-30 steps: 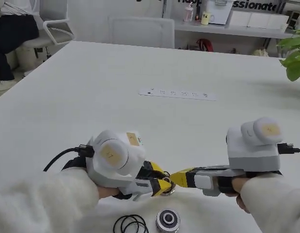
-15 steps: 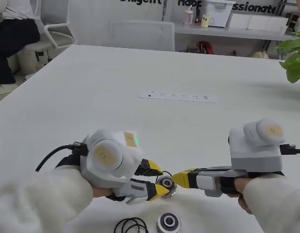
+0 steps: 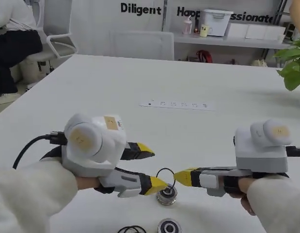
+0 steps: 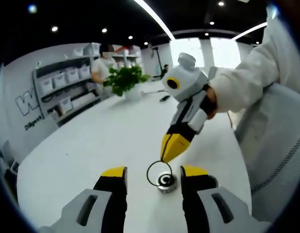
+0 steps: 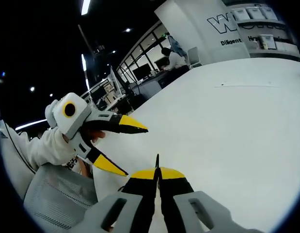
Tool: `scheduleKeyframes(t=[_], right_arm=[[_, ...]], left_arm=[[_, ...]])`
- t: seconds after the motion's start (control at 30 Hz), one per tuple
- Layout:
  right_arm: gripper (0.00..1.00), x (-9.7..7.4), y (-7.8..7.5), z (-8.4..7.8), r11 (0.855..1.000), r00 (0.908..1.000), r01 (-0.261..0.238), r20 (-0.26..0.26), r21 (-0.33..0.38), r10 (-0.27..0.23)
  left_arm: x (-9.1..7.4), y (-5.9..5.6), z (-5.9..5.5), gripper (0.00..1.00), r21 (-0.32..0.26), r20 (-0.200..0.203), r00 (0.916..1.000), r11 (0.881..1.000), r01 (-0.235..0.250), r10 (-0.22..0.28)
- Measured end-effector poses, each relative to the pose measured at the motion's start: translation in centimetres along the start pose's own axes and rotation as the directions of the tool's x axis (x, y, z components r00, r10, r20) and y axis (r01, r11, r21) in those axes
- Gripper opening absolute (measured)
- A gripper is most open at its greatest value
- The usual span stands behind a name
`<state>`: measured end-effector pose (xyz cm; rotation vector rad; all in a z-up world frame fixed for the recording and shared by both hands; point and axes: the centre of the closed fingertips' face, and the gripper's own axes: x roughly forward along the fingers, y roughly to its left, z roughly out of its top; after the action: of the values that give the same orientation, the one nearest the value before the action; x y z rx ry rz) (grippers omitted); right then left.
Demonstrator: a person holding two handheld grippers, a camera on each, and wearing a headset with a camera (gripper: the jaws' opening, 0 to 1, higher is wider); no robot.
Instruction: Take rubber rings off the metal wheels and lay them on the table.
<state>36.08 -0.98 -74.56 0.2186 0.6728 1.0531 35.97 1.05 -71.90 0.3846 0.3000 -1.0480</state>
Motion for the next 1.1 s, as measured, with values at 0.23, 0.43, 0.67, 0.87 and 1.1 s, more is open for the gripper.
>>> scheduleKeyframes(t=[0.23,0.43,0.67,0.87,1.1], right_arm=[[0.00,0.2,1.5,0.9,0.999,0.9987,-0.047,0.016,-0.010,0.048],[0.00,0.4,2.9,1.4,0.996,0.9964,-0.082,0.020,-0.029,0.083],[0.00,0.3,4.8,2.3,0.990,0.9918,-0.123,0.026,-0.072,0.125],[0.00,0.4,5.8,2.6,0.985,0.9876,-0.152,0.025,-0.084,0.155],[0.00,0.8,7.3,2.4,0.976,0.9818,-0.188,0.006,-0.111,0.190]], left_arm=[[-1.8,0.3,0.0,0.57,-0.021,0.003,0.9999,1.000,-0.013,0.013],[-3.6,0.1,0.3,0.55,0.000,0.006,0.9996,1.000,-0.027,0.027],[-6.0,0.1,0.5,0.66,-0.061,0.038,0.9980,0.997,-0.048,0.050],[-8.4,0.0,0.8,0.70,-0.091,0.050,0.9958,0.993,-0.072,0.077],[-10.5,-0.3,0.6,0.86,-0.122,0.039,0.9922,0.986,-0.113,0.119]])
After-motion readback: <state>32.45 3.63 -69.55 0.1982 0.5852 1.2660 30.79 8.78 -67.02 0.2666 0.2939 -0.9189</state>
